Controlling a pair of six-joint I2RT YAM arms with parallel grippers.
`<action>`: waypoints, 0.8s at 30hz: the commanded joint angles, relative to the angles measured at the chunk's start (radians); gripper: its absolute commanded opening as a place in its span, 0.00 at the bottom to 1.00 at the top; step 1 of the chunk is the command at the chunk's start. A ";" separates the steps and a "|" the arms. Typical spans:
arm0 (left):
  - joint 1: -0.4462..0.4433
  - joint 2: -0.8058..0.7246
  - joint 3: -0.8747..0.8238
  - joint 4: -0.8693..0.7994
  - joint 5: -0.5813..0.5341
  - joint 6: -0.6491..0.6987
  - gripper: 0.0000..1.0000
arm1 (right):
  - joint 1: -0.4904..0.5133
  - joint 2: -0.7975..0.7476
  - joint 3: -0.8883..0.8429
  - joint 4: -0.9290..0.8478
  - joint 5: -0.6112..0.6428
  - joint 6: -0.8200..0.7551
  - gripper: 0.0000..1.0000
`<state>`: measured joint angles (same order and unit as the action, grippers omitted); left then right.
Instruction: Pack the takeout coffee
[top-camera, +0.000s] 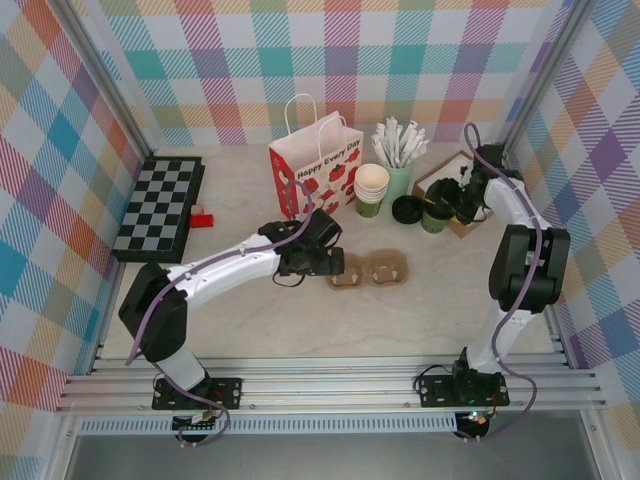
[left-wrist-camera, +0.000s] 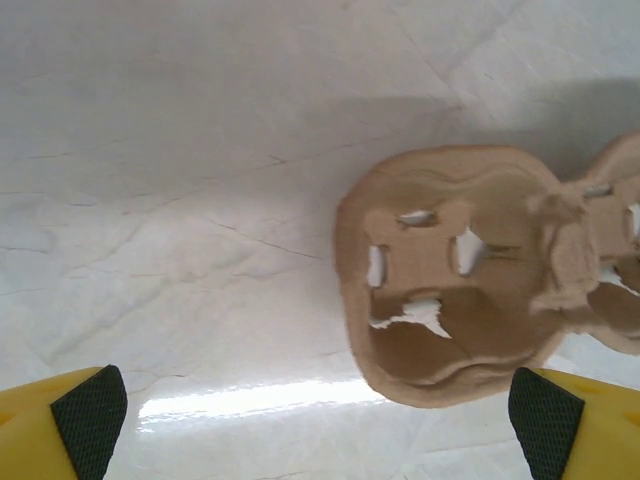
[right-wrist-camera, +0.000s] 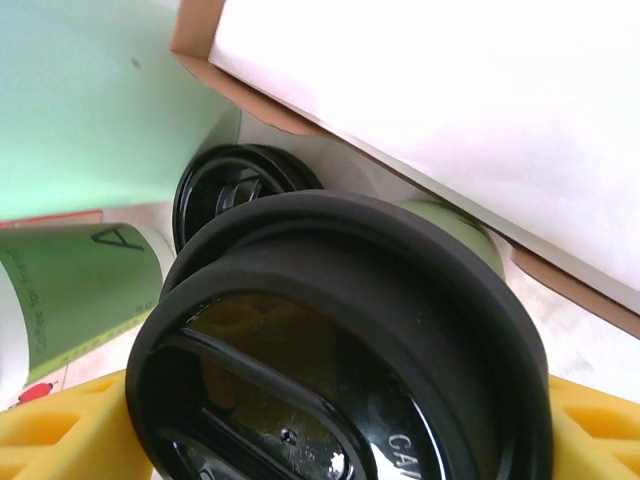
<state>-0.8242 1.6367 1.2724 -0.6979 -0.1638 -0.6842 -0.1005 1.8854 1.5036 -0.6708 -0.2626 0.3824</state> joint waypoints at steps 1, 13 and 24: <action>0.031 -0.081 -0.067 0.073 -0.044 -0.052 1.00 | 0.012 0.063 0.064 0.013 -0.012 0.013 0.69; 0.081 -0.197 -0.187 0.163 -0.039 -0.080 1.00 | 0.059 0.192 0.249 -0.038 -0.031 0.040 0.72; 0.147 -0.318 -0.219 0.173 -0.009 -0.033 1.00 | 0.061 0.134 0.282 -0.105 0.000 0.008 0.95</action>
<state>-0.6949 1.3643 1.0542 -0.5217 -0.1734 -0.7395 -0.0418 2.0655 1.7561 -0.7284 -0.2722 0.4053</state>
